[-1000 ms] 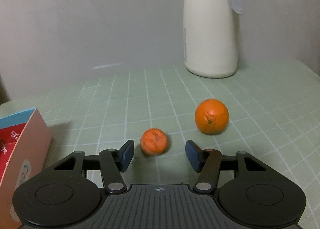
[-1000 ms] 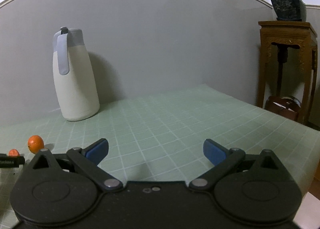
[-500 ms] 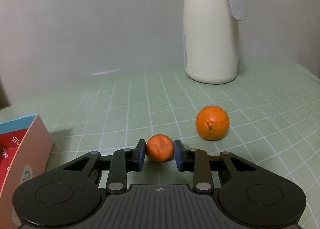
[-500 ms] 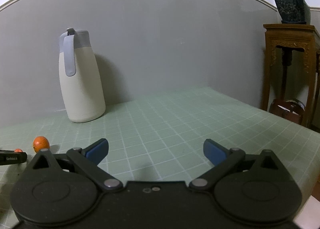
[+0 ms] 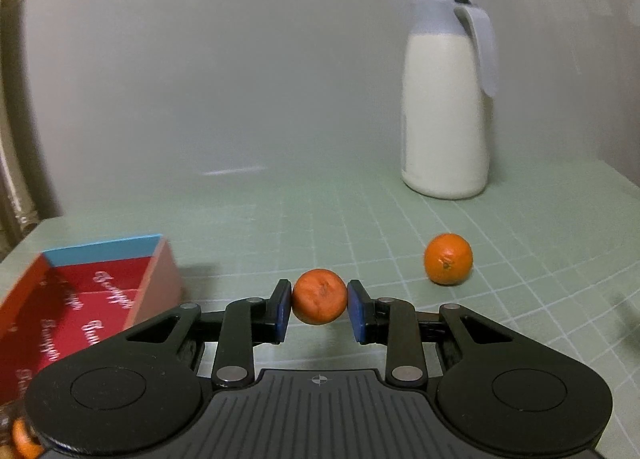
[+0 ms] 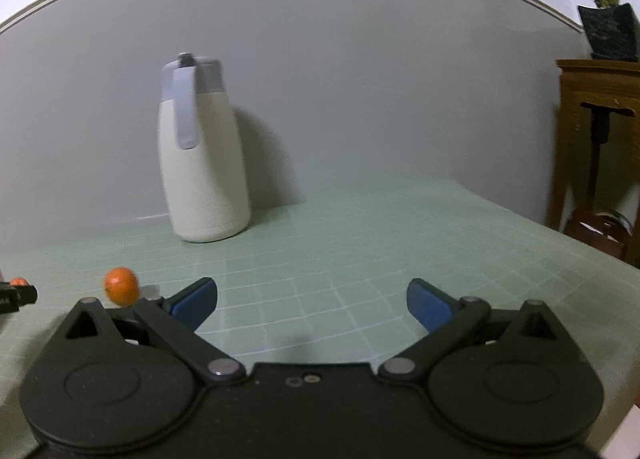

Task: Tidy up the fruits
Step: 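Carry the small orange fruit with the left gripper into the red box and release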

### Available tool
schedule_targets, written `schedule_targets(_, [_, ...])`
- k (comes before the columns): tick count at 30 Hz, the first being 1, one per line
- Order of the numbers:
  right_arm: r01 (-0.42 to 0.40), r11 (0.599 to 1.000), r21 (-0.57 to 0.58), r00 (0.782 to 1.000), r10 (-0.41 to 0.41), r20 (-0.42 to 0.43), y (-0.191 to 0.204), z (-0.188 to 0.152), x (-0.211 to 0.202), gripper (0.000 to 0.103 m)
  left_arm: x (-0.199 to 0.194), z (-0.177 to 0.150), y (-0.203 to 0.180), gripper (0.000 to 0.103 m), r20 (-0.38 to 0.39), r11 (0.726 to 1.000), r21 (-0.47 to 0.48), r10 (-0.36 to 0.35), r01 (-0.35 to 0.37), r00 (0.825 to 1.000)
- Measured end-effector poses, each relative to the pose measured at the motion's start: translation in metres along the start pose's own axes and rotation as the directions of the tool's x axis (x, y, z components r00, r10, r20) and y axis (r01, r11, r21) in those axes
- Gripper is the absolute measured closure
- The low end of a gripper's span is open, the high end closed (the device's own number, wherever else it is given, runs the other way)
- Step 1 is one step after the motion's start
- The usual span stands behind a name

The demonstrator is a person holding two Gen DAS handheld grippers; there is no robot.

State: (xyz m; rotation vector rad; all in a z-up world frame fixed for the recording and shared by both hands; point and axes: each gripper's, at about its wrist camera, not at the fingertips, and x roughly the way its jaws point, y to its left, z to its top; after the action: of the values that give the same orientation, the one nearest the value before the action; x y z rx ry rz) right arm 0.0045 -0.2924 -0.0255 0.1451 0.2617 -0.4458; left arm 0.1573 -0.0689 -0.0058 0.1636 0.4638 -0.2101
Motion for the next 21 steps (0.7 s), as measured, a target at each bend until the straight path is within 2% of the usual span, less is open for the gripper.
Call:
schedule_targets(11, [-0.109, 0.991, -0.076, 0.994, 0.11, -0.002, 0.049, -0.005, -0.004, 0.001, -0.049, -0.011, 0.061, 0.072, 0.039, 0.991, -0.071, 0.114, -0.111, 0.993])
schedule_targets(16, [-0.157, 0.982, -0.109, 0.988, 0.157, -0.011, 0.072, -0.007, -0.005, 0.001, -0.059, -0.026, 0.098, 0.072, 0.026, 0.975, -0.111, 0.196, -0.192, 0.98])
schedule_targets(21, [-0.194, 0.972, -0.136, 0.981, 0.193, -0.021, 0.091, -0.009, -0.004, 0.001, -0.062, -0.04, 0.133, 0.072, -0.003, 0.95, -0.144, 0.278, -0.276, 0.961])
